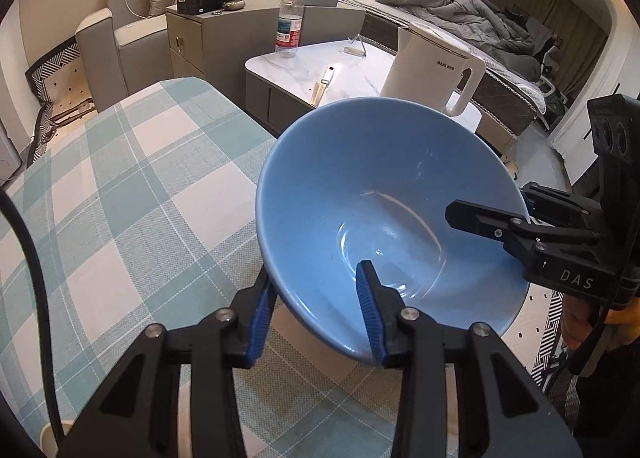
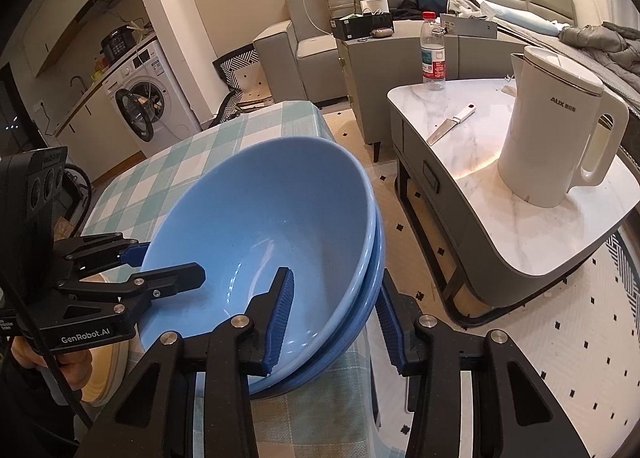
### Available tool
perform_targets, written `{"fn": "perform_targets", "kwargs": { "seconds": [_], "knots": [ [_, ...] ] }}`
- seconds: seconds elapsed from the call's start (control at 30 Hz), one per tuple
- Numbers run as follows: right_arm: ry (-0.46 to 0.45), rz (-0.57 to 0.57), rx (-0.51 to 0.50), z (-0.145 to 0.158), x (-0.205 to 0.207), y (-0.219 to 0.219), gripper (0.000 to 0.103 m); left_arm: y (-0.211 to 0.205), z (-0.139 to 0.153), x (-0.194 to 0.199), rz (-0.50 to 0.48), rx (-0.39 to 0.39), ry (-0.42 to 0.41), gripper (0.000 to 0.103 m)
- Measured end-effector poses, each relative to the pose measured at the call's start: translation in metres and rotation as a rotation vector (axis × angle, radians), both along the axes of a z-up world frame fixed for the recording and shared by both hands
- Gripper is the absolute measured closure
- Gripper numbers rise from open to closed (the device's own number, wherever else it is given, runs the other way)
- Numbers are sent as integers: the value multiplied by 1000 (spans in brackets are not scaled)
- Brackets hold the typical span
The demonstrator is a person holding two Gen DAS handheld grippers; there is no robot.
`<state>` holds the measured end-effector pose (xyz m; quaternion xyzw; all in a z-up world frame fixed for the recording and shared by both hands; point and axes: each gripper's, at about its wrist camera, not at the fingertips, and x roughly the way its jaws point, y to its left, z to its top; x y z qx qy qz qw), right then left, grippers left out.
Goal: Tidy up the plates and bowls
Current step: 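Carry the nested blue bowls over the cream plate stack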
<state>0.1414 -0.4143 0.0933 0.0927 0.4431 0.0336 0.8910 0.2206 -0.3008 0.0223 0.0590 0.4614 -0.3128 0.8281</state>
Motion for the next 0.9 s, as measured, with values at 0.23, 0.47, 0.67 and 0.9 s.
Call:
{"fn": "perform_targets", "kwargs": {
  "seconds": [0.23, 0.47, 0.67, 0.9],
  "knots": [
    [-29, 17, 2, 12, -6, 10, 60, 9, 15, -7, 15, -3, -39, 64],
    [-55, 45, 5, 23, -12, 24, 60, 25, 29, -17, 40, -10, -72, 64],
    [-78, 71, 2, 36, -20, 41, 60, 40, 40, -27, 62, -15, -99, 64],
    [-98, 101, -3, 49, -32, 63, 60, 60, 48, -42, 90, -19, -121, 64]
  ]
}}
